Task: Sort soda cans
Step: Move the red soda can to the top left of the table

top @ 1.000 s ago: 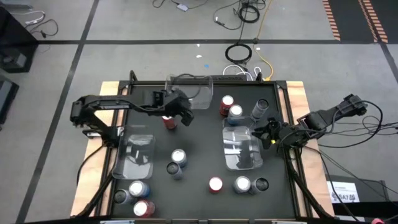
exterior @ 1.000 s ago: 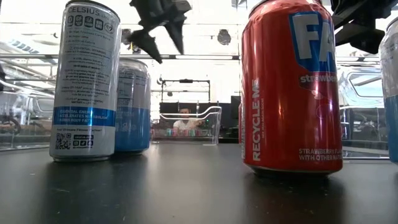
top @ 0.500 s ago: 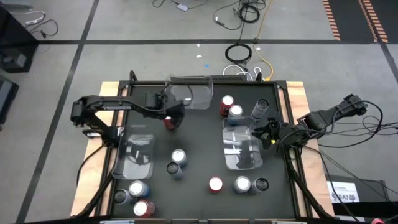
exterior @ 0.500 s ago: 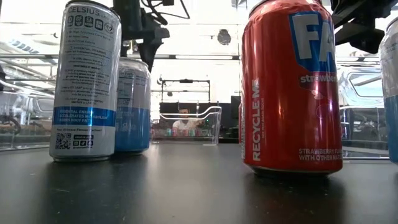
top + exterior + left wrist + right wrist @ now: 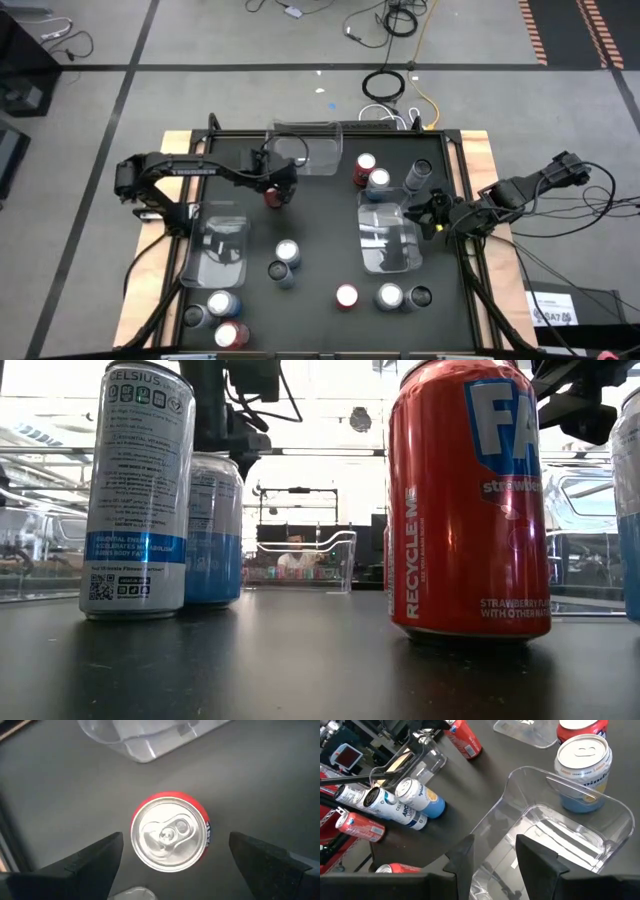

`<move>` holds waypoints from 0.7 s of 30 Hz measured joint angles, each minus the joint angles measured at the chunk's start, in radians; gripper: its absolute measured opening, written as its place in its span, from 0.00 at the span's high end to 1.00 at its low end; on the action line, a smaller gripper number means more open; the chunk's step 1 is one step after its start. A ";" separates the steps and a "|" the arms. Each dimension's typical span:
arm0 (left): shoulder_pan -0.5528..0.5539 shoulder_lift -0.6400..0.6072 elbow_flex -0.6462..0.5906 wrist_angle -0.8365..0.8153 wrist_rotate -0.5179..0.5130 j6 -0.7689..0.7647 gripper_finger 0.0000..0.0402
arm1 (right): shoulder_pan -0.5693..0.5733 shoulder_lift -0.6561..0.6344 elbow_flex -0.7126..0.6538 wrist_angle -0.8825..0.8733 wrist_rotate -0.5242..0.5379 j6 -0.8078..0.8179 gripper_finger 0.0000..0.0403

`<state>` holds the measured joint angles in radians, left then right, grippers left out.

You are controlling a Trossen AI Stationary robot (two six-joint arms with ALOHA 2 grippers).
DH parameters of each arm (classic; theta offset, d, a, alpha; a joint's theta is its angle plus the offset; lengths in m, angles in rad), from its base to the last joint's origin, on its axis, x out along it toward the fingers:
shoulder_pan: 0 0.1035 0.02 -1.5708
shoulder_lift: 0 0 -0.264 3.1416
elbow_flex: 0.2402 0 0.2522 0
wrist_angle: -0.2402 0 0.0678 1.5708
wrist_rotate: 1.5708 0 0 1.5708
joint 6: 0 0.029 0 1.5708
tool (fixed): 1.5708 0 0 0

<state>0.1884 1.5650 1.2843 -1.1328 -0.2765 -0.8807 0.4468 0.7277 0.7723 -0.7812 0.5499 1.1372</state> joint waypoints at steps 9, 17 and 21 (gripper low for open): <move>0.039 0.000 -0.065 0.058 0.068 0.031 0.07 | 0.000 0.000 0.000 0.000 0.000 0.001 0.66; 0.071 0.000 -0.111 0.118 0.094 0.055 0.07 | 0.000 0.000 0.000 0.000 0.000 0.000 0.66; 0.081 0.000 -0.128 0.131 0.117 0.056 0.09 | 0.000 0.000 0.000 0.000 0.000 0.001 0.66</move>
<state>0.2699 1.5650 1.1561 -1.0018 -0.1594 -0.8242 0.4465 0.7280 0.7723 -0.7815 0.5495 1.1385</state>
